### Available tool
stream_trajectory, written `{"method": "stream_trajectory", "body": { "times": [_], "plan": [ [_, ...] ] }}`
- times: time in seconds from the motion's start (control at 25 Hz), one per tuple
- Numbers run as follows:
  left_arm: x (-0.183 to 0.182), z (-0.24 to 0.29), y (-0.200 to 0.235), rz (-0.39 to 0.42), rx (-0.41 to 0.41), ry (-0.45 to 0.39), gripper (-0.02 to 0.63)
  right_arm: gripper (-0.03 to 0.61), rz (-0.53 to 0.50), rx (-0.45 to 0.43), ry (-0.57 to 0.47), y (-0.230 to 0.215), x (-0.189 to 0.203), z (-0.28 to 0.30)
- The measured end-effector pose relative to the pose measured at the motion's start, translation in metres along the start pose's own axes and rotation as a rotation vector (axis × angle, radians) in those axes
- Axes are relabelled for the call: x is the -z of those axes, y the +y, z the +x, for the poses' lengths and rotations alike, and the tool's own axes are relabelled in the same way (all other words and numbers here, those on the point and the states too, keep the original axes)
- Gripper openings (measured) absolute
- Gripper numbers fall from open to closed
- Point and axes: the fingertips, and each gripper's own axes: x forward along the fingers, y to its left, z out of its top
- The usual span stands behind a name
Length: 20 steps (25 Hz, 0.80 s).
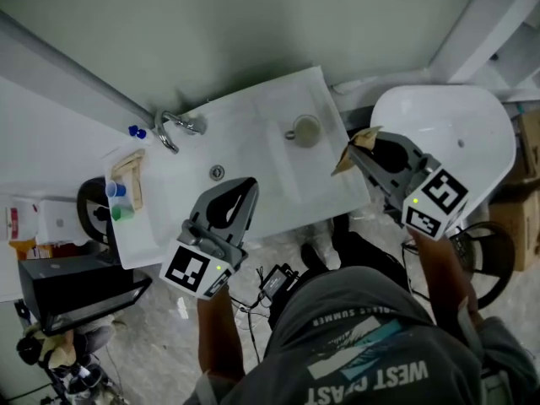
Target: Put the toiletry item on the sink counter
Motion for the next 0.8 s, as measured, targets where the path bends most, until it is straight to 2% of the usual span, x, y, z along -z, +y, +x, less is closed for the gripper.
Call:
{"method": "stream_trajectory", "body": {
  "times": [0.36, 0.8],
  "plan": [
    [0.024, 0.032, 0.030, -0.055, -0.035, 0.074, 0.002, 0.069, 0.045, -0.052, 0.015, -0.043, 0.012, 0.051],
    [0.053, 0.059, 0.072, -0.134, -0.075, 0.110, 0.002, 0.069, 0.066, -0.099, 0.045, -0.081, 0.029, 0.121]
  ]
}}
